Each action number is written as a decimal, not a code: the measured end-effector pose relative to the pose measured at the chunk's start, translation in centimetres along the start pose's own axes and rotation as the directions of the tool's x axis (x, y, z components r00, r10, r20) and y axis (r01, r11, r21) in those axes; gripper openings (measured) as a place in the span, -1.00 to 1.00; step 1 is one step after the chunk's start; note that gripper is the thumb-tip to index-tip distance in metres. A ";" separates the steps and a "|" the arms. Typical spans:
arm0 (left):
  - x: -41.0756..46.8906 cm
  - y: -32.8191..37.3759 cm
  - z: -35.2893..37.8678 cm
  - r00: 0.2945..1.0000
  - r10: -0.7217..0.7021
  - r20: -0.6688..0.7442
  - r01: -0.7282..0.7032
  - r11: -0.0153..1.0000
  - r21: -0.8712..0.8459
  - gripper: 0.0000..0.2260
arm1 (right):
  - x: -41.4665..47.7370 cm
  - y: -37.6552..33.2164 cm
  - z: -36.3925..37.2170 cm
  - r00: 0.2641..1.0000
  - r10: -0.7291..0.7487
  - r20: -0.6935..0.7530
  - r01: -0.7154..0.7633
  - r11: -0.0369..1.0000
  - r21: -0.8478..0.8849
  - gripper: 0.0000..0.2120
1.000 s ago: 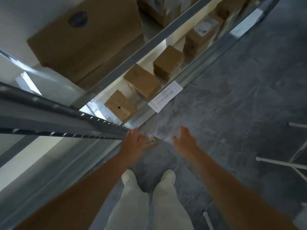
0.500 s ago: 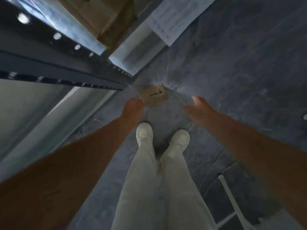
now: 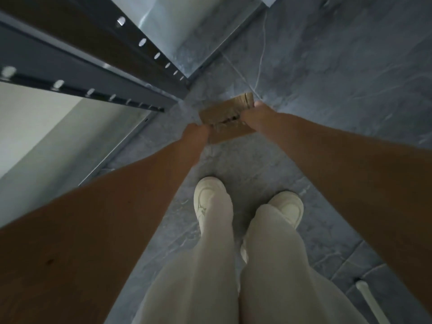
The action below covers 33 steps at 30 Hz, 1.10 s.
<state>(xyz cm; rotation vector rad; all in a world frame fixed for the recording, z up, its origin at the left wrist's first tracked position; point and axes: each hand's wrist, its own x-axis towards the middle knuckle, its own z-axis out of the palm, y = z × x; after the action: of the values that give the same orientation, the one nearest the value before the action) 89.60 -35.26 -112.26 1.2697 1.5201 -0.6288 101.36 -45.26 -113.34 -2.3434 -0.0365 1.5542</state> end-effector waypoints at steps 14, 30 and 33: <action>-18.1 5.0 -1.2 0.977 0.198 0.077 -0.192 0.979 -0.075 -0.83 | -16.3 2.4 -7.5 0.963 0.271 -0.002 -0.216 0.775 0.594 -0.47; -63.2 17.9 -15.0 0.808 0.576 -0.120 -0.562 0.694 -0.450 -0.82 | -61.8 -10.6 -32.3 0.941 -0.149 -0.303 0.330 0.591 0.736 -0.75; -67.5 17.4 -15.8 0.749 0.561 -0.352 -0.661 0.594 -0.459 -0.83 | -65.4 -11.2 -32.9 0.920 -0.279 -0.276 0.392 0.603 0.695 -0.83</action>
<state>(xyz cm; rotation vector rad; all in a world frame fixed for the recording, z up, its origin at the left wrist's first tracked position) 95.29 -43.18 -41.48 1.2761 1.1375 0.3901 106.28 -56.17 -40.28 -1.6419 0.1535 0.9429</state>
